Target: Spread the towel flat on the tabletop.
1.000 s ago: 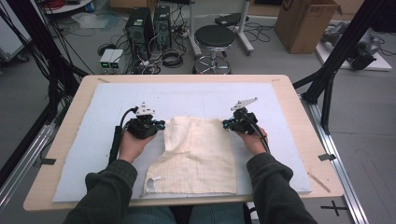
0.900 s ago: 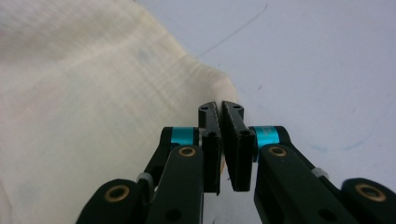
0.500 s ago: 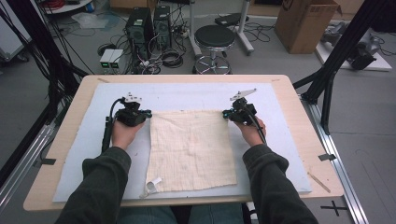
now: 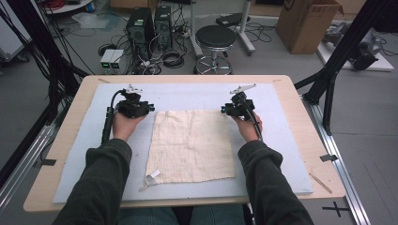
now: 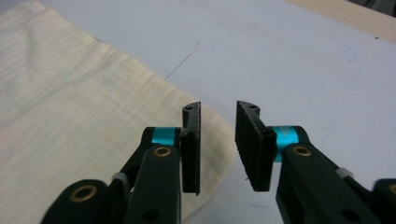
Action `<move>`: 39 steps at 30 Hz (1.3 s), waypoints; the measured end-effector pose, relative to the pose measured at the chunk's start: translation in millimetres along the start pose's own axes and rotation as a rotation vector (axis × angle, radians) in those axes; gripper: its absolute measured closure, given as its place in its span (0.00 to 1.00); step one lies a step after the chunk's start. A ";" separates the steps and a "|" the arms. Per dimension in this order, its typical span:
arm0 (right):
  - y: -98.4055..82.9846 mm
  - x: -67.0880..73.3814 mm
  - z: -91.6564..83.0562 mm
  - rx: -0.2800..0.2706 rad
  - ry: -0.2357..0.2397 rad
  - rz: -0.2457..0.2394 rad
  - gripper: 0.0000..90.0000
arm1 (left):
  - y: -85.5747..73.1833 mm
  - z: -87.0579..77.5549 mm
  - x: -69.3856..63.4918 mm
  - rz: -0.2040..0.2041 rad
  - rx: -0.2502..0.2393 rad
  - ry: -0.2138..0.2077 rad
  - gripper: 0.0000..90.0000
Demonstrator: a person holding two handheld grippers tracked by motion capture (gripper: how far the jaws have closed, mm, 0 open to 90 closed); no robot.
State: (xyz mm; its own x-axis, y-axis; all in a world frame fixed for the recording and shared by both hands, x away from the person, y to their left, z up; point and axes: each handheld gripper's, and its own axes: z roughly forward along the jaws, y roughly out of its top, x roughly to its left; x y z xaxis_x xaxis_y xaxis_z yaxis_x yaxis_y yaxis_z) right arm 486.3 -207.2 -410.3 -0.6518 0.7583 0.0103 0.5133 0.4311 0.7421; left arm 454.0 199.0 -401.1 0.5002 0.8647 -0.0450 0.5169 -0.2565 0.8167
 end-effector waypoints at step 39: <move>-12.5 26.6 -54.6 -0.096 0.197 -0.045 0.57 | -31.1 -56.6 -31.7 0.055 -0.098 -0.183 0.65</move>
State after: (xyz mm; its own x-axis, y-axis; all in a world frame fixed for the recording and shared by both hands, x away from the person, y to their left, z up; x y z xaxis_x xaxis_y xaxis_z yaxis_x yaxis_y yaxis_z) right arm 432.1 -219.1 -382.7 -0.7743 0.6249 0.0996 0.4317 0.4066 0.8052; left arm 382.8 204.0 -392.5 0.6483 0.7554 -0.0957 0.4199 -0.2498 0.8725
